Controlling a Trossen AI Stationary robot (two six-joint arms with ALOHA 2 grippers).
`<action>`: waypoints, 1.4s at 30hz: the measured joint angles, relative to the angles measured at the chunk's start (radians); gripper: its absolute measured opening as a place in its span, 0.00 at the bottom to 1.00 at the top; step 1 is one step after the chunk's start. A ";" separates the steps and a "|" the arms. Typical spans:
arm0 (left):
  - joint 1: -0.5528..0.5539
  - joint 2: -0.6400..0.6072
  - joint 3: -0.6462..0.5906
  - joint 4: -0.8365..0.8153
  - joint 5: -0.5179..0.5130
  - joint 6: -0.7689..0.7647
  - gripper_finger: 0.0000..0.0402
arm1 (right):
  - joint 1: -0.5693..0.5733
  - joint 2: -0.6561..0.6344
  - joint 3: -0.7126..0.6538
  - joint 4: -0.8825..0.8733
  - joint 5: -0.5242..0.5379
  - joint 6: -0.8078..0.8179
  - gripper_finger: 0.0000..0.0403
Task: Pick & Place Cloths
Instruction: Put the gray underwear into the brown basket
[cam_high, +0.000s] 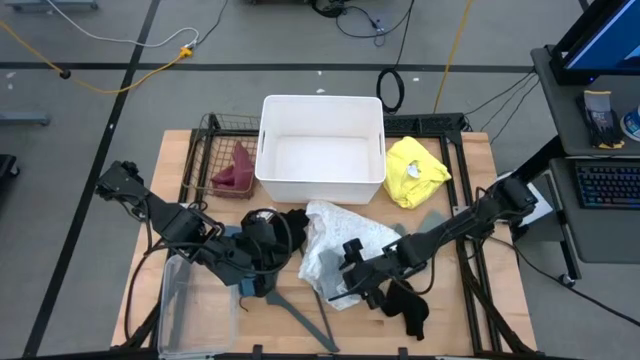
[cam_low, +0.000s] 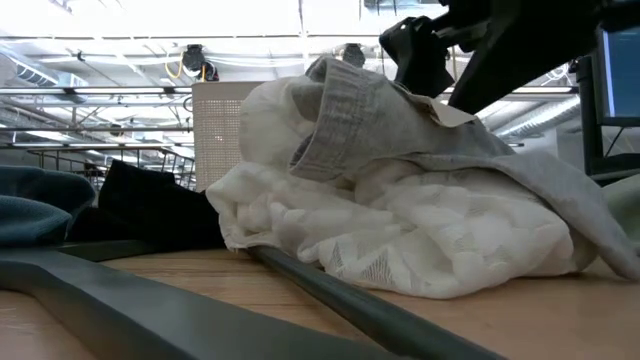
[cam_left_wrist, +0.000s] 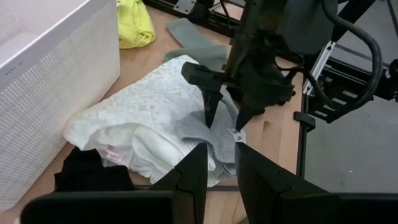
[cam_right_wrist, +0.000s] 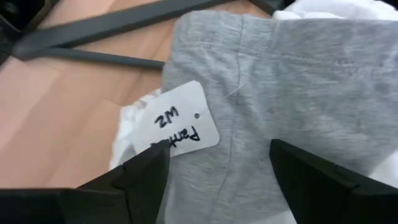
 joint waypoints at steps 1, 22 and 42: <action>0.000 0.000 0.000 0.000 0.000 0.000 0.21 | 0.000 0.003 0.000 0.001 0.001 0.000 0.65; 0.000 0.000 0.000 0.000 -0.001 -0.014 0.21 | 0.003 0.005 0.000 -0.031 0.025 0.000 0.01; 0.000 0.000 0.000 0.002 -0.002 -0.018 0.21 | 0.002 -0.174 0.000 -0.058 0.021 0.018 0.00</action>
